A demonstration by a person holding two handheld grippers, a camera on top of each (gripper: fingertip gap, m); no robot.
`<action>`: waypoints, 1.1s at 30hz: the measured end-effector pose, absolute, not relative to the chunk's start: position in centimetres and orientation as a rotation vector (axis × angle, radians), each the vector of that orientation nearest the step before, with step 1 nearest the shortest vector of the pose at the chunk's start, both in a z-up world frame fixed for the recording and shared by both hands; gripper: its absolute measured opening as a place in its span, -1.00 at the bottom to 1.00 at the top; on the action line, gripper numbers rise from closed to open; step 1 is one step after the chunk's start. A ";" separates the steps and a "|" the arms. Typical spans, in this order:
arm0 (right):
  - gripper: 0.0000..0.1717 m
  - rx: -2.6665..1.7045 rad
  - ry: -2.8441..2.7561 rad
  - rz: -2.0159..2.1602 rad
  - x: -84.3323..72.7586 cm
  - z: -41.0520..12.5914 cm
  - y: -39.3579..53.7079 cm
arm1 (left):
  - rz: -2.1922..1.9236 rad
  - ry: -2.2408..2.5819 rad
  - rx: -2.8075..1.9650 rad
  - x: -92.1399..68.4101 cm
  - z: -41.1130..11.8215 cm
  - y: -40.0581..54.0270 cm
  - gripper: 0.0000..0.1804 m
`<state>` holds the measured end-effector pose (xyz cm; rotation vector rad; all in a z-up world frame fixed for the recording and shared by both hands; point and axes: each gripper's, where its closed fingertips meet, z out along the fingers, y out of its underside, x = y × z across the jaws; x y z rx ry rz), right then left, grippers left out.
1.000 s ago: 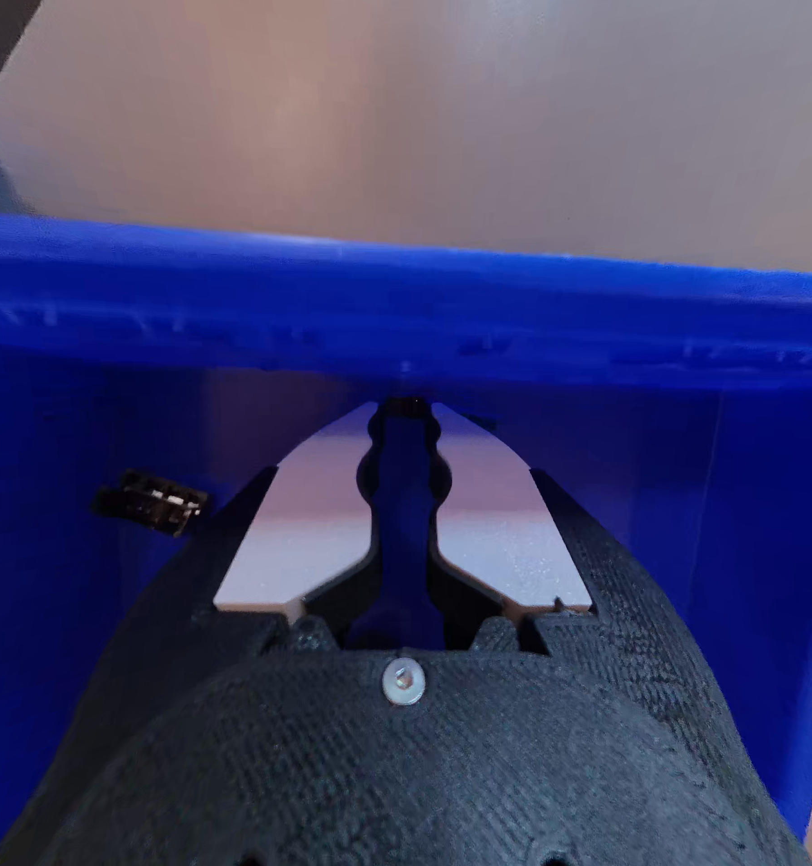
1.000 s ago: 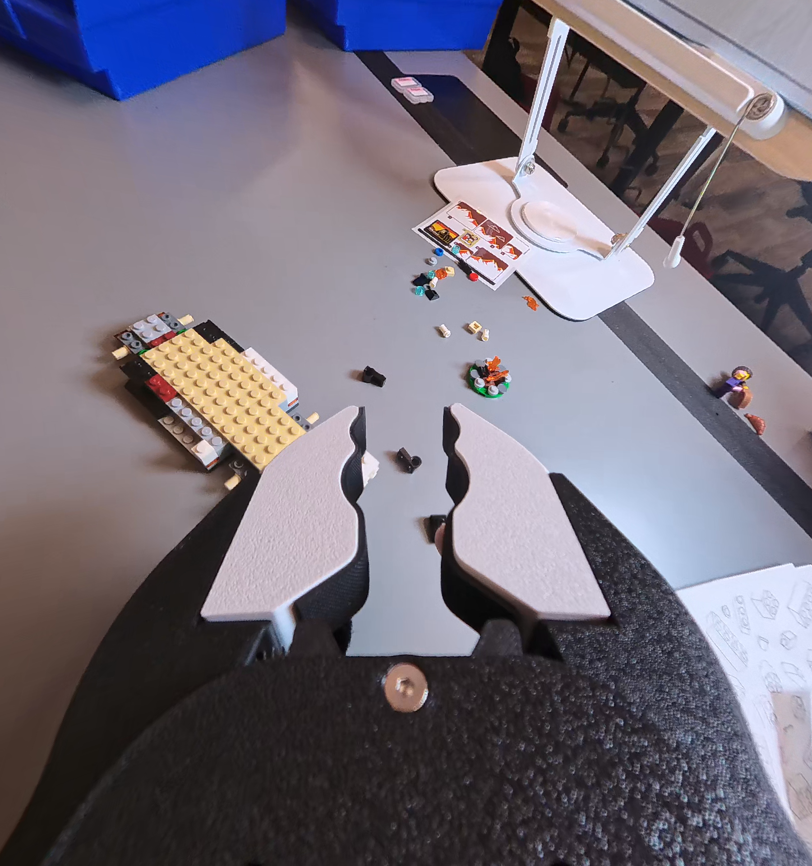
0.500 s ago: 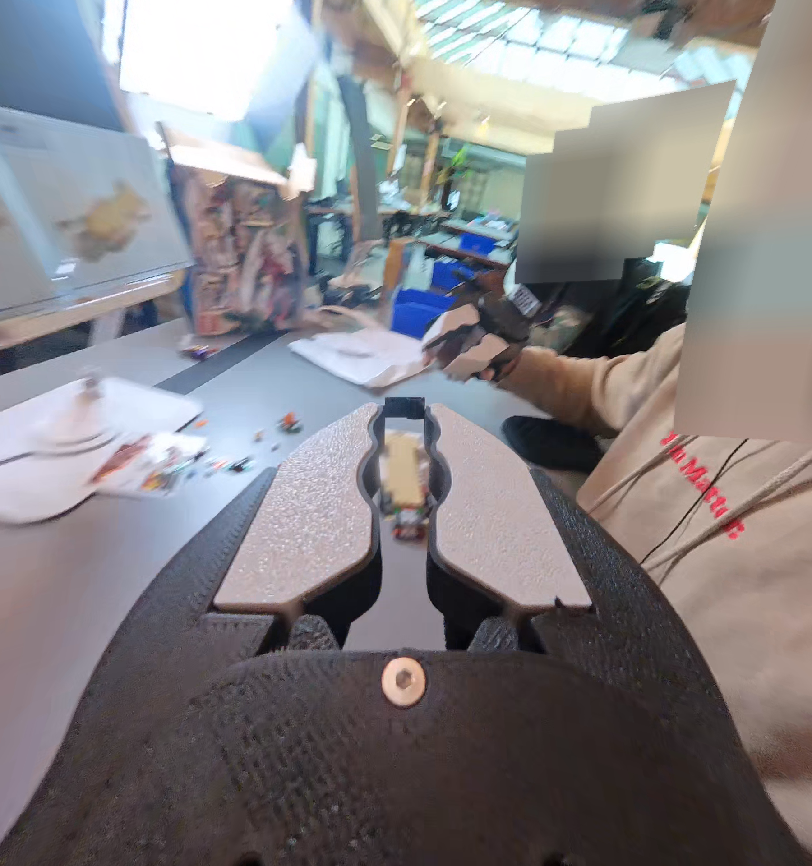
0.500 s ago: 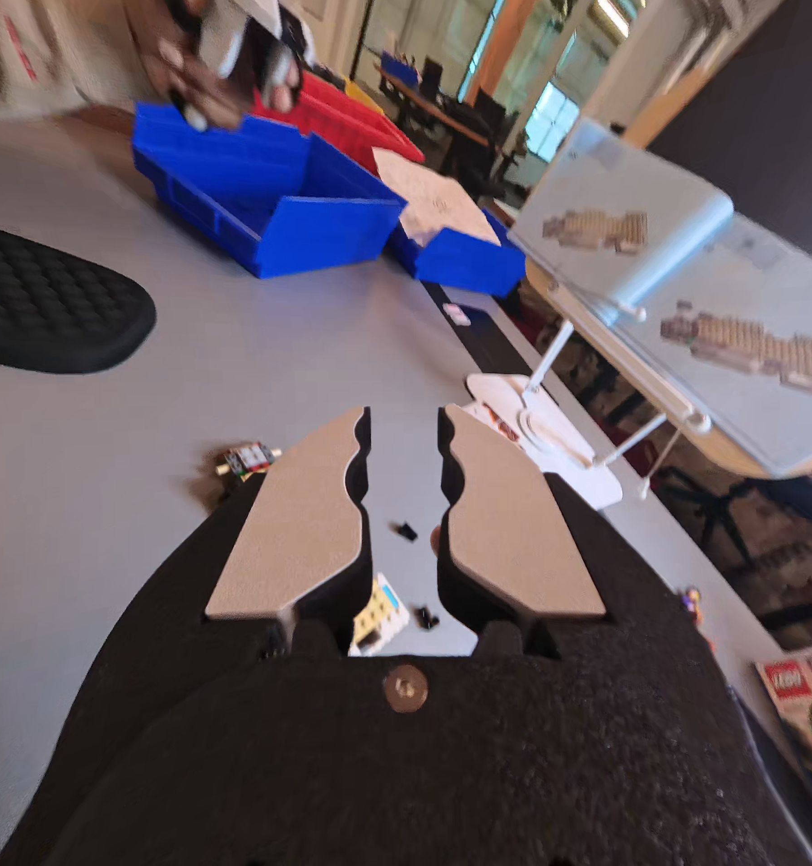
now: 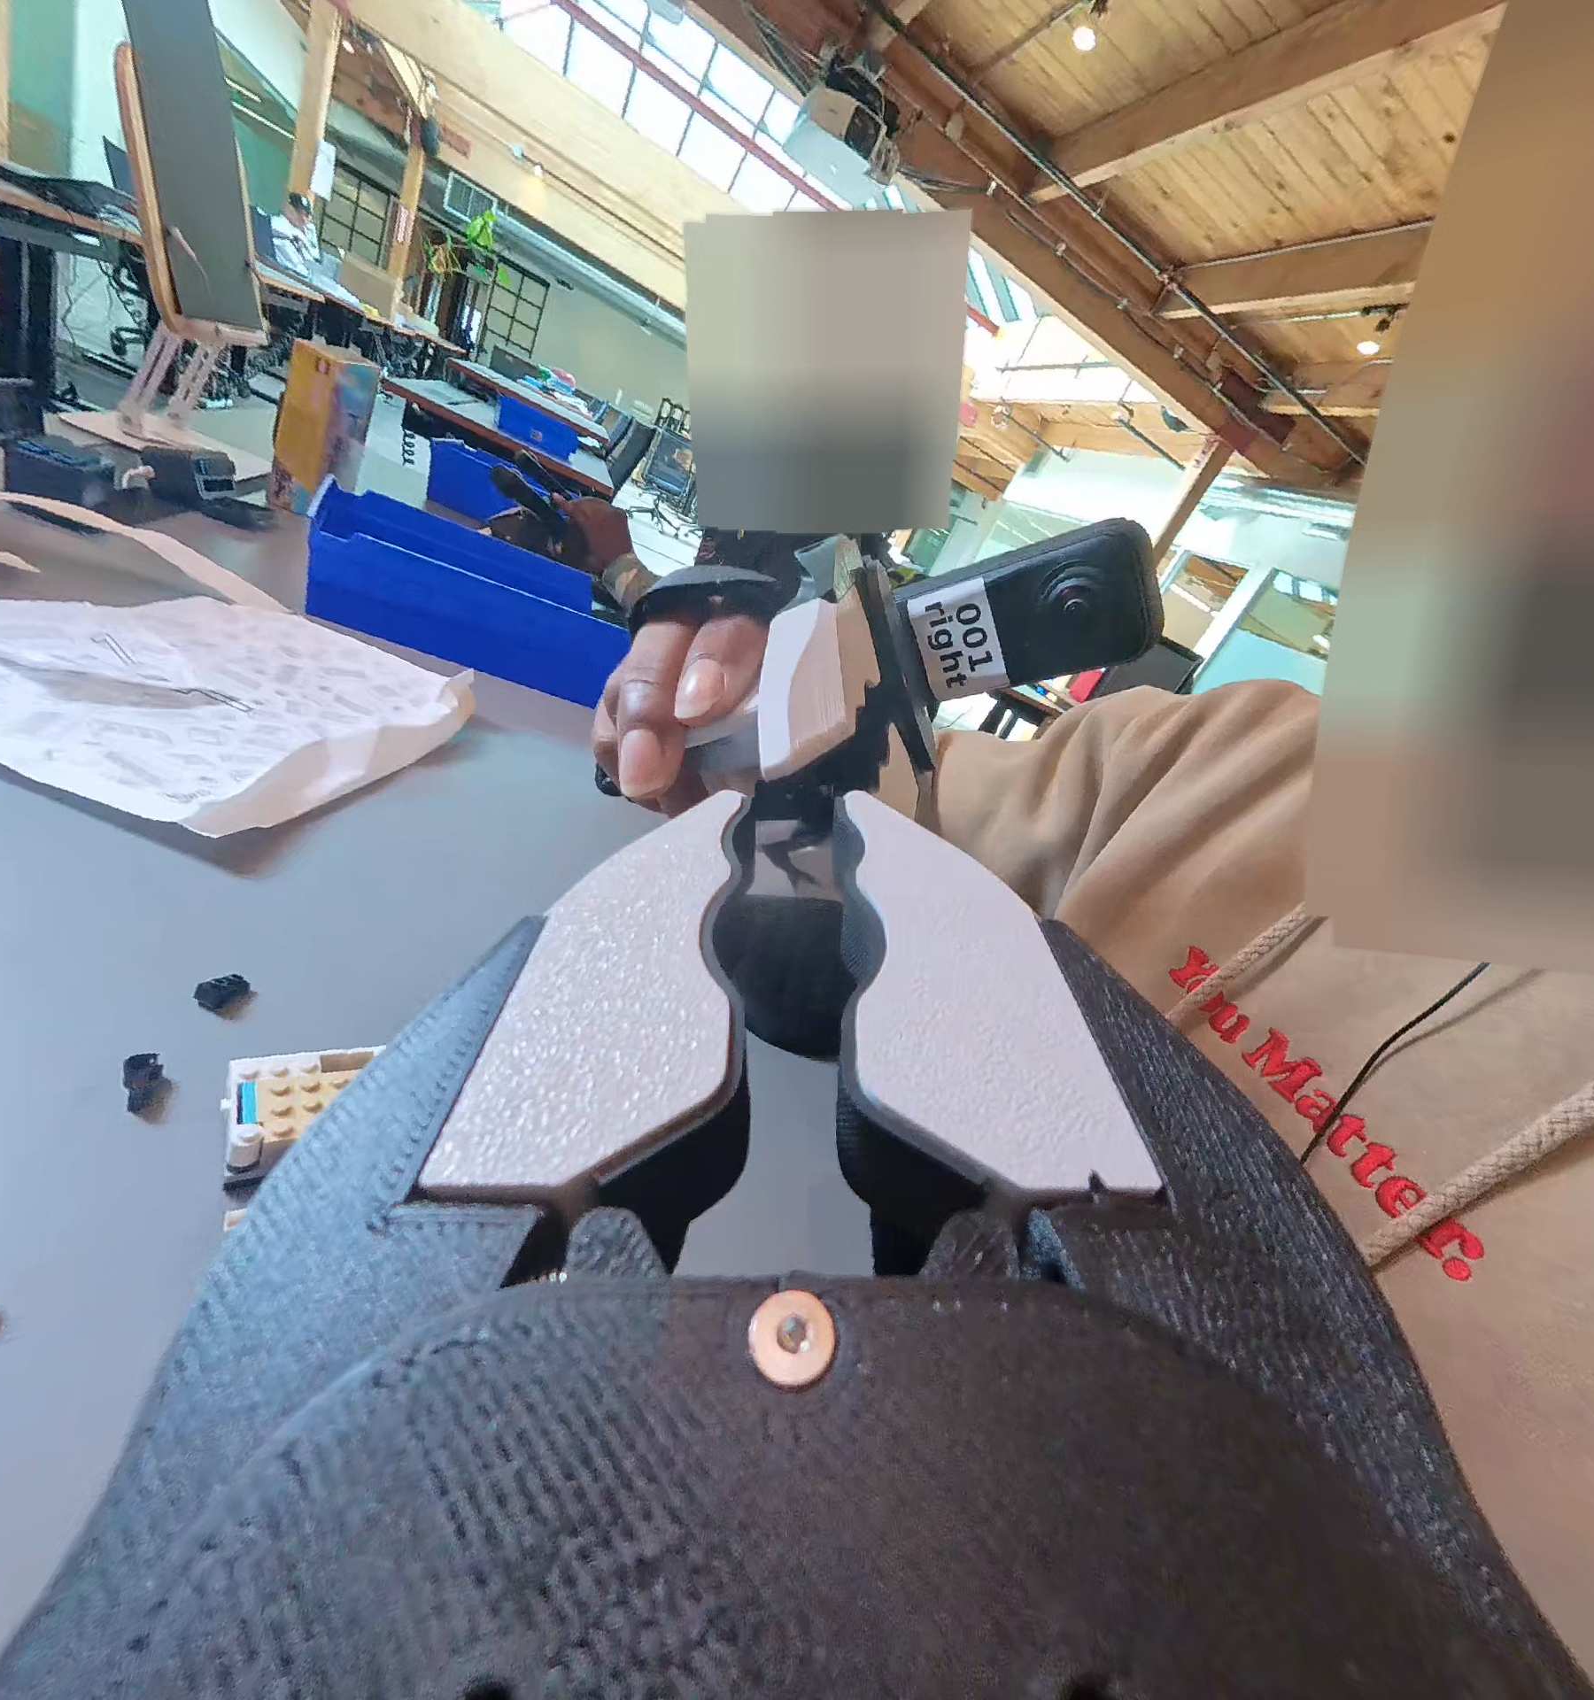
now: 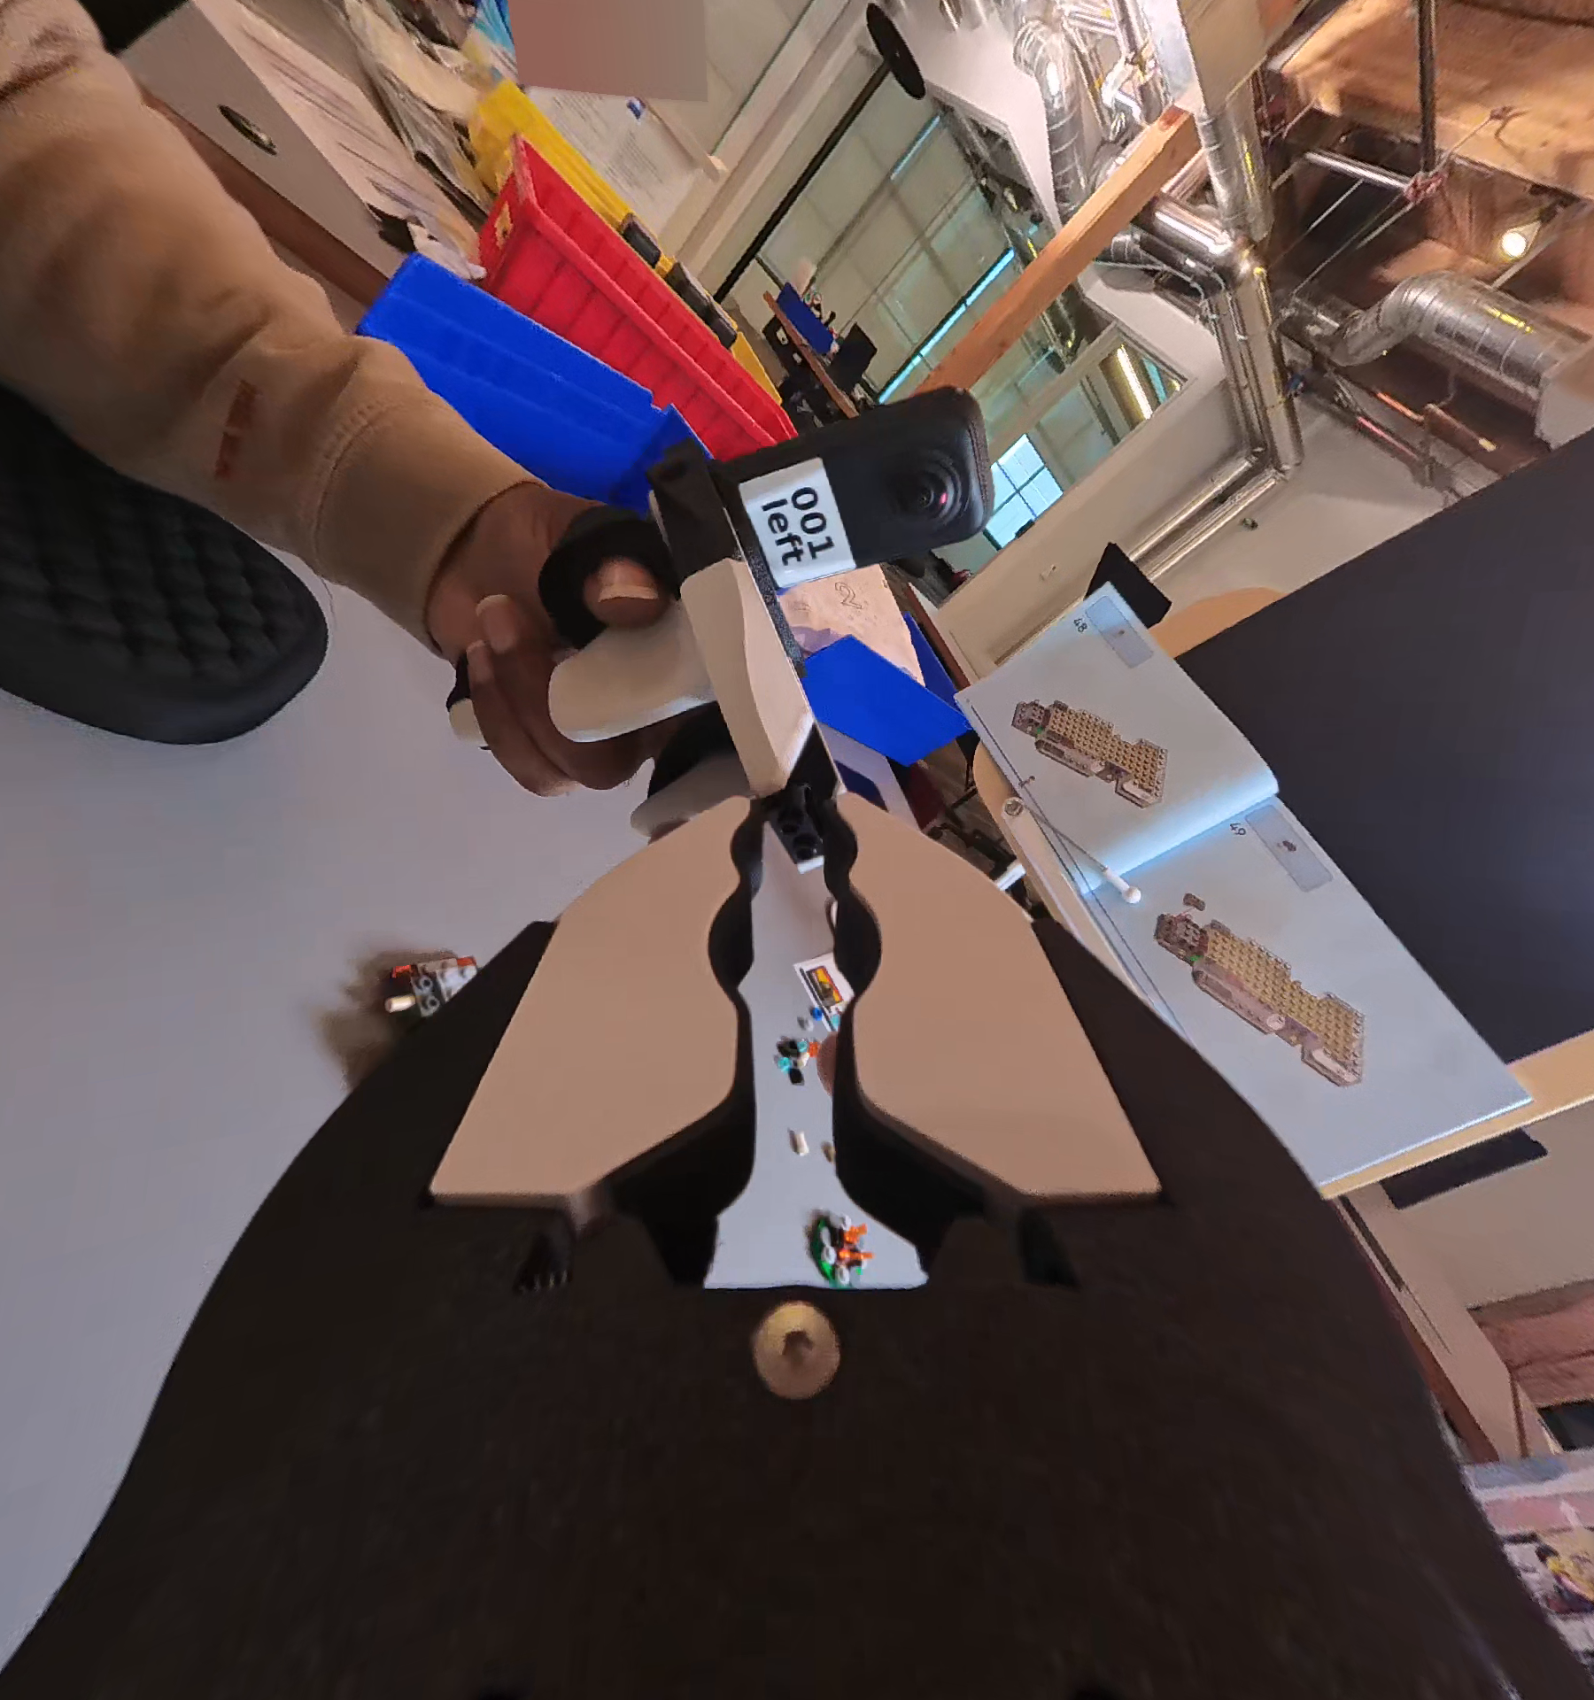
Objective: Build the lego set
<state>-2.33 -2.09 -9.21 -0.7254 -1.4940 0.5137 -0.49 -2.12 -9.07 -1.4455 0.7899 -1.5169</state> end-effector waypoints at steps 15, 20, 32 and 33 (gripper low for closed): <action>-0.90 -1.374 -2.035 0.531 6.2 -24.0 3.7 | -0.644 0.818 -1.875 -7.2 -21.9 0.8 -0.57; -0.90 -1.507 -2.259 0.489 8.6 -27.1 3.7 | -0.525 0.936 -1.986 -7.3 -24.8 0.4 -0.37; -0.89 -1.476 -2.397 0.358 6.7 -28.5 5.7 | -0.442 1.062 -2.073 -6.5 -27.8 -0.5 -0.25; -0.87 -1.475 -2.387 0.362 6.5 -28.5 5.8 | -0.445 1.066 -2.074 -6.5 -27.9 -0.5 -0.26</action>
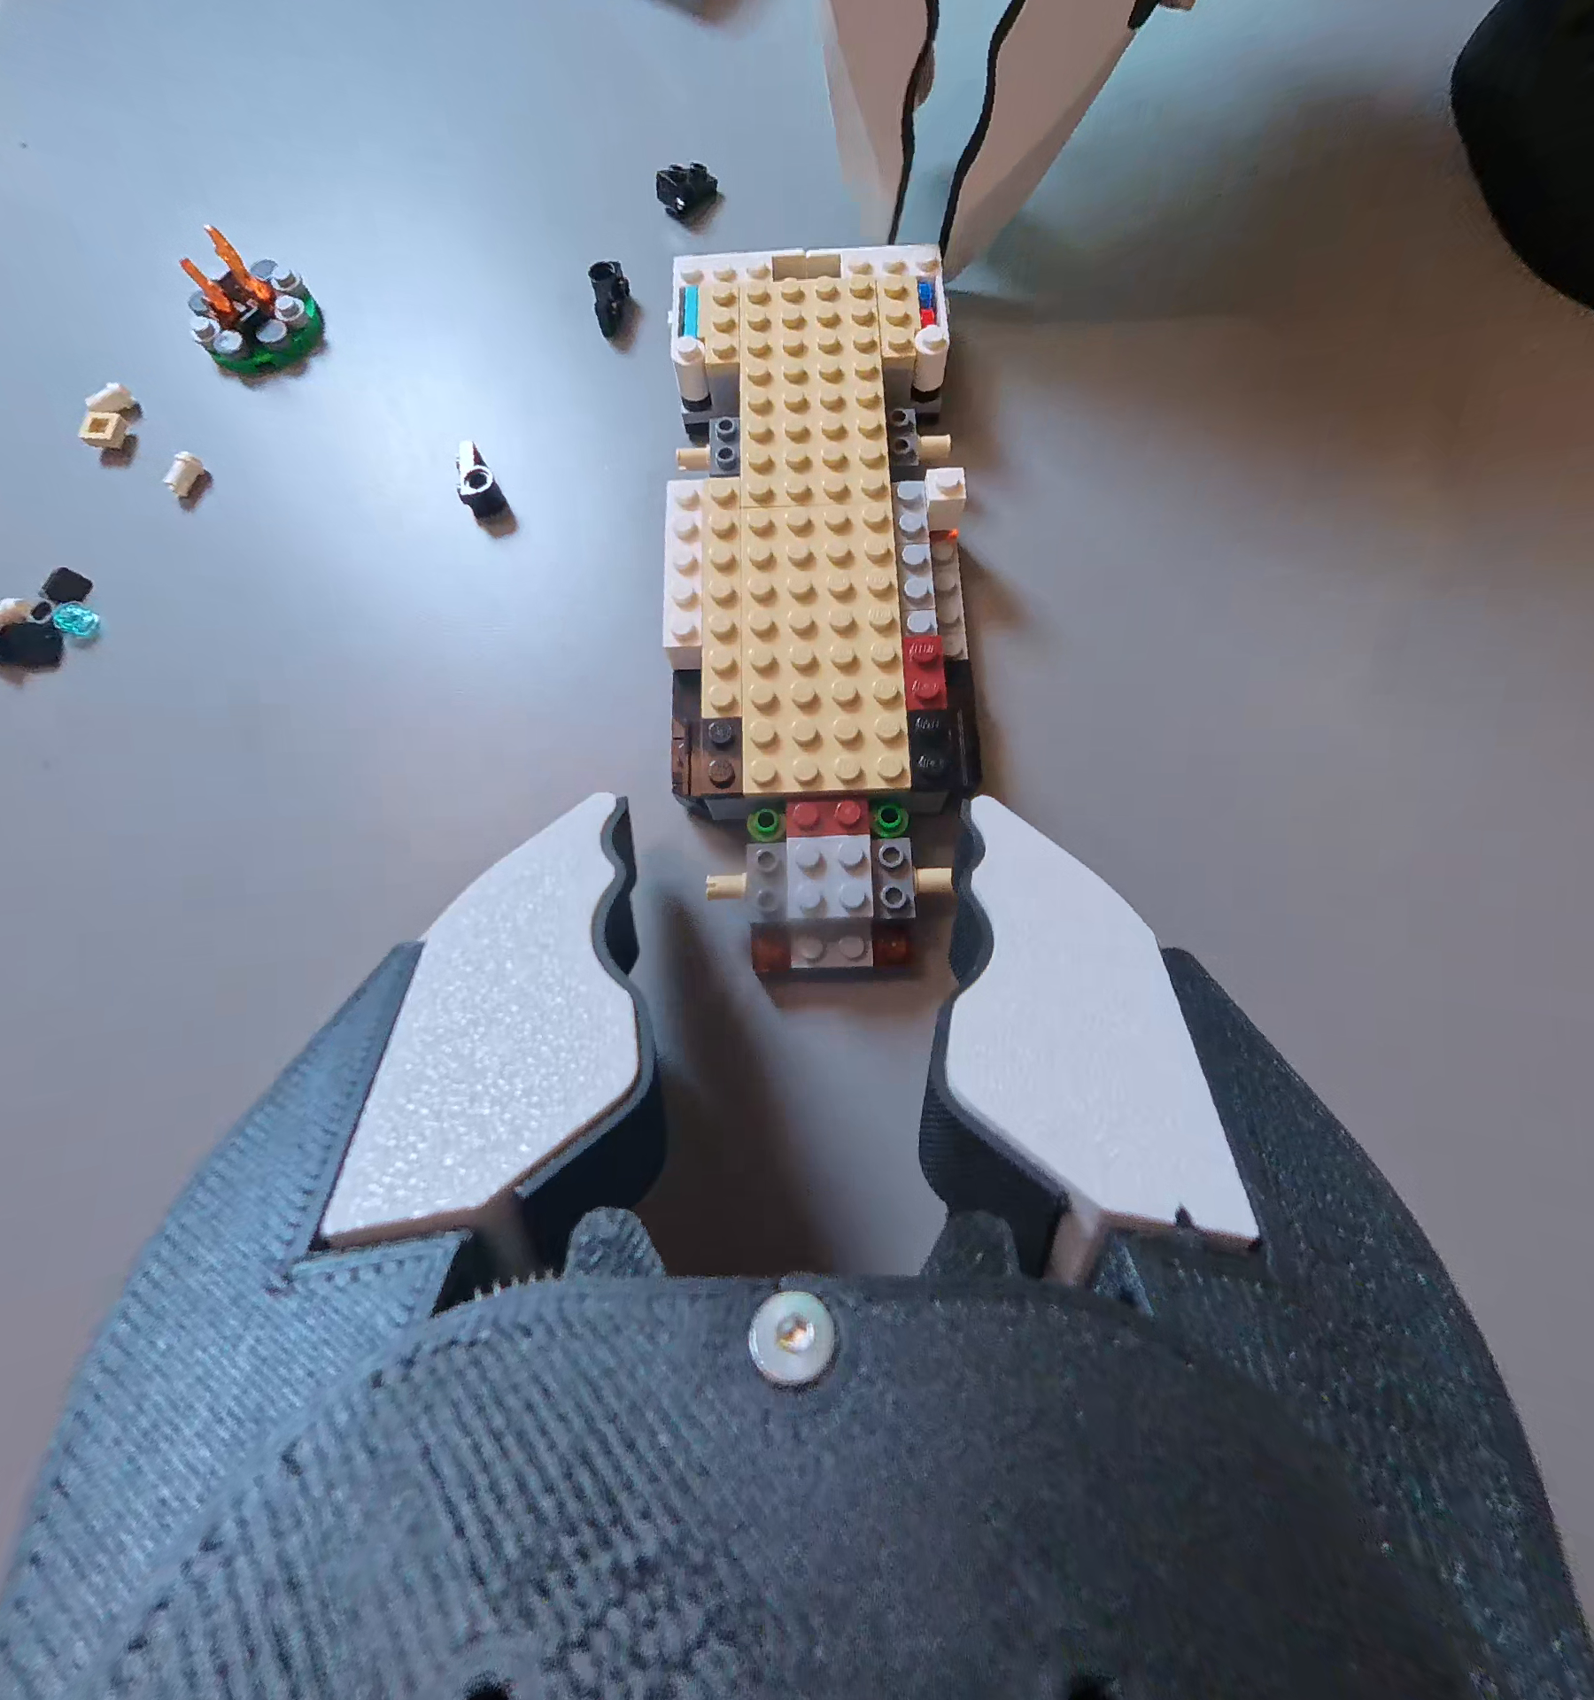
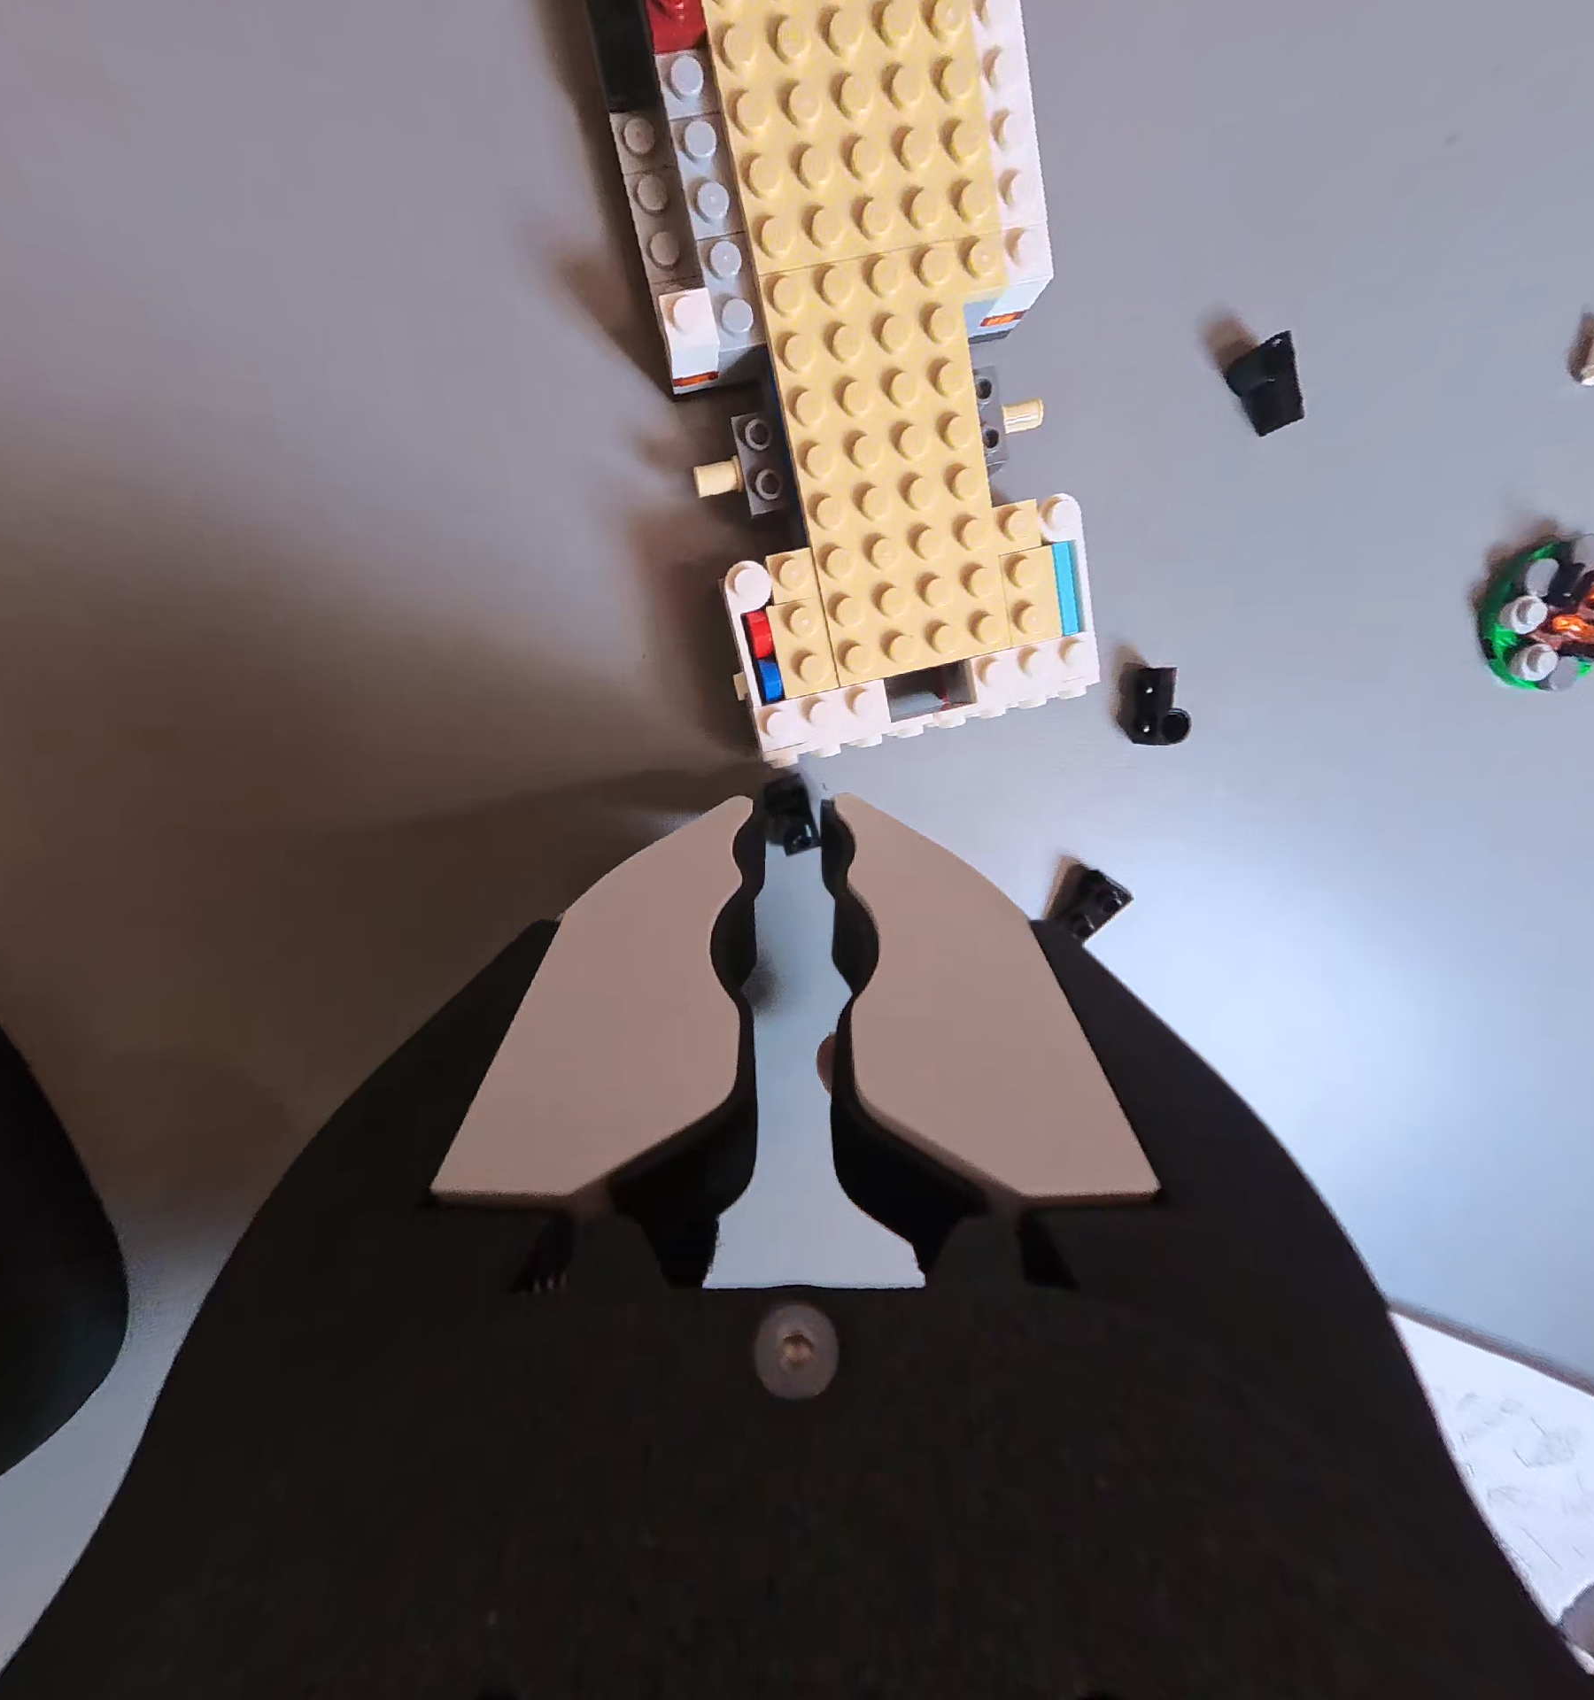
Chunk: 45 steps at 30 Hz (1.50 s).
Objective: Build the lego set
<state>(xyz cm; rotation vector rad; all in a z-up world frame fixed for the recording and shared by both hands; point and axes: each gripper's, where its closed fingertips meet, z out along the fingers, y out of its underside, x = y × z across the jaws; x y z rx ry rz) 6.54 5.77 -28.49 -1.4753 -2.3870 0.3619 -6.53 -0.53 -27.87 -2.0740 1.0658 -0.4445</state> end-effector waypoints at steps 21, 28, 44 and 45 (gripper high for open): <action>-0.45 -1.538 -2.231 0.468 4.4 -28.0 5.9 | -0.517 1.028 -2.078 -7.6 -27.4 -1.0 -0.33; -0.57 -1.442 -2.208 0.384 0.6 -27.6 8.5 | -0.535 1.027 -2.073 -8.1 -27.2 -1.2 -0.31; -0.67 -1.594 -2.180 0.557 6.6 -28.4 6.0 | -0.591 0.949 -2.017 -8.7 -26.4 -0.7 -0.36; -0.69 -1.589 -2.181 0.563 6.3 -28.5 6.0 | -0.591 0.950 -2.014 -8.7 -26.3 -0.7 -0.36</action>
